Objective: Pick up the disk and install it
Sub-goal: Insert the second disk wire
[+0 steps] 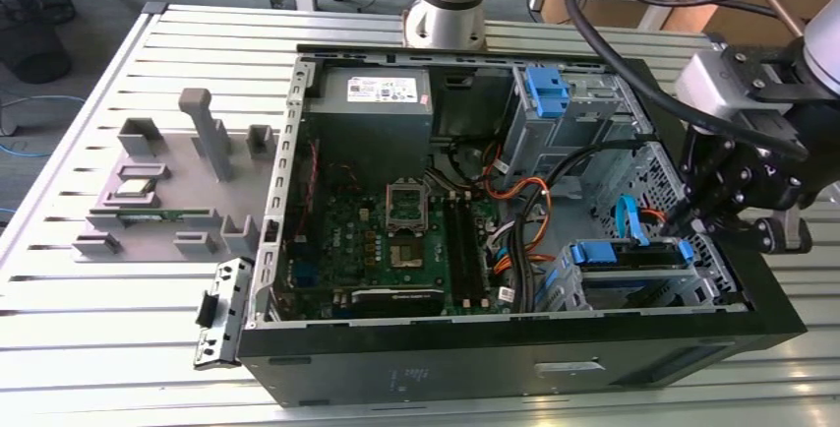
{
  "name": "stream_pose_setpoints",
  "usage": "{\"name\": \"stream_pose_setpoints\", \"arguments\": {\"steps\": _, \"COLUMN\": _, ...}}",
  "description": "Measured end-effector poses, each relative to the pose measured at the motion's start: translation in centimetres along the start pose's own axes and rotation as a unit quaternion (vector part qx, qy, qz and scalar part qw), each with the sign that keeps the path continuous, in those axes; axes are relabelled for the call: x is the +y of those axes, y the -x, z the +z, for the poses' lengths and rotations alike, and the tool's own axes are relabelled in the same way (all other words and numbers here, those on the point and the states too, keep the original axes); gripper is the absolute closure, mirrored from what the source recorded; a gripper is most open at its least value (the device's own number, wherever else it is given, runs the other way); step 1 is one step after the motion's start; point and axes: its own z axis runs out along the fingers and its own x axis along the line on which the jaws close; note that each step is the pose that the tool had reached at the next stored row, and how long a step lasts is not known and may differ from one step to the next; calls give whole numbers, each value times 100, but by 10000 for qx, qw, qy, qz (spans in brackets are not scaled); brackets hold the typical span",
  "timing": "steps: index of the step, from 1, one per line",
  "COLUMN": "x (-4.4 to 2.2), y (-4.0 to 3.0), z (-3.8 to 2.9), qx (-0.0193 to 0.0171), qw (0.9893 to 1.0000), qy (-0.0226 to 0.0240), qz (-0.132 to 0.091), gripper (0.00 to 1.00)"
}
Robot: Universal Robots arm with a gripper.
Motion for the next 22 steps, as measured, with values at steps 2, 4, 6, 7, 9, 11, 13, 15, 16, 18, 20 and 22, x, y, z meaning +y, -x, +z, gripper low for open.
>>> {"name": "stream_pose_setpoints", "arguments": {"steps": 2, "x": 4, "y": -20, "z": 4, "qx": -18, "qw": 10000, "qy": -15, "qz": -16, "gripper": 83}}
{"name": "stream_pose_setpoints", "arguments": {"steps": 4, "x": 9, "y": -35, "z": 12, "qx": -38, "qw": 10000, "qy": -32, "qz": -36, "gripper": 83}}
{"name": "stream_pose_setpoints", "arguments": {"steps": 6, "x": 13, "y": -42, "z": 22, "qx": -59, "qw": 10000, "qy": -48, "qz": -62, "gripper": 83}}
{"name": "stream_pose_setpoints", "arguments": {"steps": 7, "x": 16, "y": -45, "z": 26, "qx": -72, "qw": 9999, "qy": -56, "qz": -76, "gripper": 83}}
{"name": "stream_pose_setpoints", "arguments": {"steps": 9, "x": 21, "y": -49, "z": 32, "qx": -95, "qw": 9999, "qy": -68, "qz": -109, "gripper": 83}}
{"name": "stream_pose_setpoints", "arguments": {"steps": 11, "x": 27, "y": -52, "z": 36, "qx": -113, "qw": 9998, "qy": -76, "qz": -145, "gripper": 83}}
{"name": "stream_pose_setpoints", "arguments": {"steps": 13, "x": 37, "y": -56, "z": 39, "qx": -123, "qw": 9997, "qy": -84, "qz": -181, "gripper": 83}}
{"name": "stream_pose_setpoints", "arguments": {"steps": 15, "x": 50, "y": -61, "z": 41, "qx": -128, "qw": 9997, "qy": -95, "qz": -209, "gripper": 83}}
{"name": "stream_pose_setpoints", "arguments": {"steps": 16, "x": 53, "y": -62, "z": 43, "qx": -129, "qw": 9996, "qy": -101, "qz": -223, "gripper": 83}}
{"name": "stream_pose_setpoints", "arguments": {"steps": 18, "x": 59, "y": -65, "z": 45, "qx": -131, "qw": 9996, "qy": -110, "qz": -242, "gripper": 83}}
{"name": "stream_pose_setpoints", "arguments": {"steps": 20, "x": 59, "y": -65, "z": 47, "qx": -131, "qw": 9995, "qy": -113, "qz": -246, "gripper": 83}}
{"name": "stream_pose_setpoints", "arguments": {"steps": 22, "x": 62, "y": -67, "z": 55, "qx": -133, "qw": 9995, "qy": -119, "qz": -249, "gripper": 83}}
